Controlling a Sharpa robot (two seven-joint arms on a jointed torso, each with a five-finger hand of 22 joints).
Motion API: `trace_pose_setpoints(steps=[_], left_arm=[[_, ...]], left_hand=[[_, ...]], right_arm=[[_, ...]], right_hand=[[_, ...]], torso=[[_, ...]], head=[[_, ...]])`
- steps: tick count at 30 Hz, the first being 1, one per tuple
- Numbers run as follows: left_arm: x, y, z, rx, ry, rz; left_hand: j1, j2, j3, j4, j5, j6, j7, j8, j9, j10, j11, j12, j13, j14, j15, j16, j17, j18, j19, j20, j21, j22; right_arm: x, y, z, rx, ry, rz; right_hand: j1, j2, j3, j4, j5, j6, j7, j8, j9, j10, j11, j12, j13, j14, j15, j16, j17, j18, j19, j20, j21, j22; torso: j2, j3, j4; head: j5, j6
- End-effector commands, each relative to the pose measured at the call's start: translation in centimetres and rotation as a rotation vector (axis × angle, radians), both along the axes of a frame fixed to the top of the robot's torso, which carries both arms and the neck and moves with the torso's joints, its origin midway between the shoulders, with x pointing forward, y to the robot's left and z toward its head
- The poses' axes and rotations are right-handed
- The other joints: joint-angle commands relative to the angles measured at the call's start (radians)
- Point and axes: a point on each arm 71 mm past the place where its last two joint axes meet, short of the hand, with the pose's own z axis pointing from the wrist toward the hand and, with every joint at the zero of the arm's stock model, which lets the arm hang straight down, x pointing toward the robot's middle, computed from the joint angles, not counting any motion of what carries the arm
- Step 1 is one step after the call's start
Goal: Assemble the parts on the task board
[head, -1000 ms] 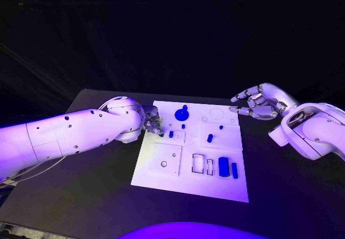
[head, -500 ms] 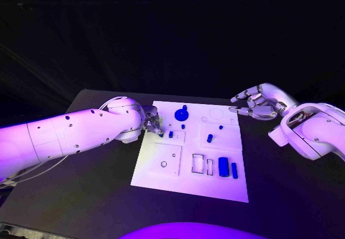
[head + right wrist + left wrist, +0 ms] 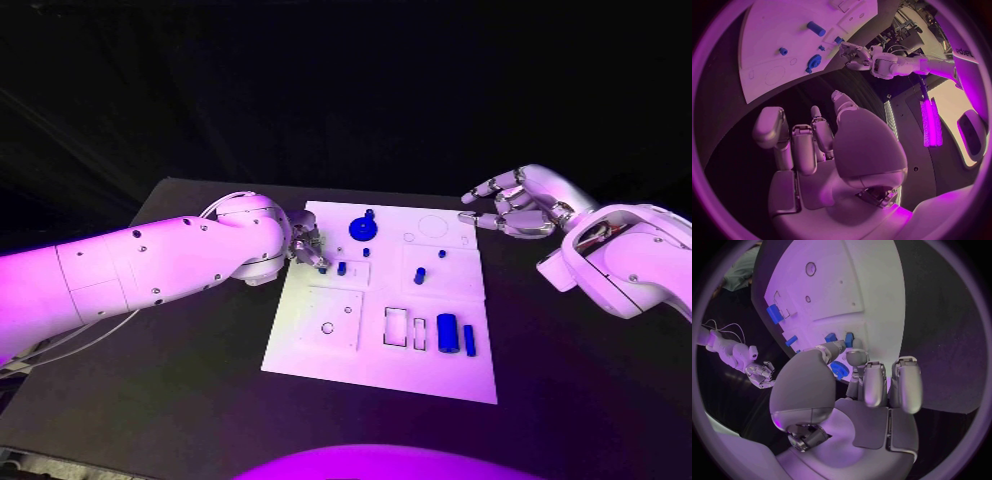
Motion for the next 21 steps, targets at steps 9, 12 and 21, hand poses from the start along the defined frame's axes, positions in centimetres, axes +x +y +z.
trace_pose_setpoints(steps=[9,12,21], left_arm=[[-0.18,-0.22,-0.57,0.0,0.039,-0.012],[-0.14,-0.18,-0.57,0.0,0.038,-0.009],[0.09,0.14,-0.66,0.004,0.037,0.005]], left_hand=[[-0.008,0.016,-0.098,0.039,-0.007,0.027,-0.018,0.007,0.009,-0.002,-0.003,0.011,0.009,0.049,-0.011,-0.001,0.033,-0.015,0.003,-0.011,0.002,0.055],[-0.007,0.02,-0.131,0.051,-0.007,0.029,-0.018,0.009,0.012,-0.002,-0.003,0.012,0.011,0.049,-0.011,-0.001,0.033,-0.015,0.004,-0.011,0.002,0.056],[-0.009,0.029,-0.246,0.093,-0.007,0.03,-0.017,0.006,0.017,-0.005,-0.001,0.012,0.014,0.049,-0.01,-0.001,0.033,-0.015,0.004,-0.01,0.0,0.056]], right_arm=[[-0.06,0.09,0.0,-0.006,-0.005,0.008],[-0.06,0.07,0.0,-0.006,-0.005,0.007],[-0.08,0.04,0.01,-0.006,-0.005,0.007]], right_hand=[[-0.004,0.01,-0.008,0.0,0.004,-0.004,-0.004,0.005,-0.001,0.0,0.001,0.002,0.012,0.062,-0.008,-0.005,0.081,0.014,0.002,-0.002,-0.001,0.001],[-0.004,0.01,-0.008,0.0,0.004,-0.004,-0.004,0.005,-0.001,0.0,0.001,0.002,0.012,0.062,-0.008,-0.005,0.081,0.014,0.002,-0.002,-0.001,0.001],[-0.004,0.01,-0.008,0.0,0.004,-0.004,-0.004,0.005,-0.001,-0.001,0.001,0.001,0.01,0.061,-0.008,-0.007,0.079,0.015,0.001,-0.002,-0.004,-0.001]], torso=[[0.0,0.0001,0.0003],[0.0,0.0002,0.0005],[0.0,0.0001,0.0002]], head=[[-0.001,-0.002],[-0.003,-0.003],[-0.005,-0.002]])
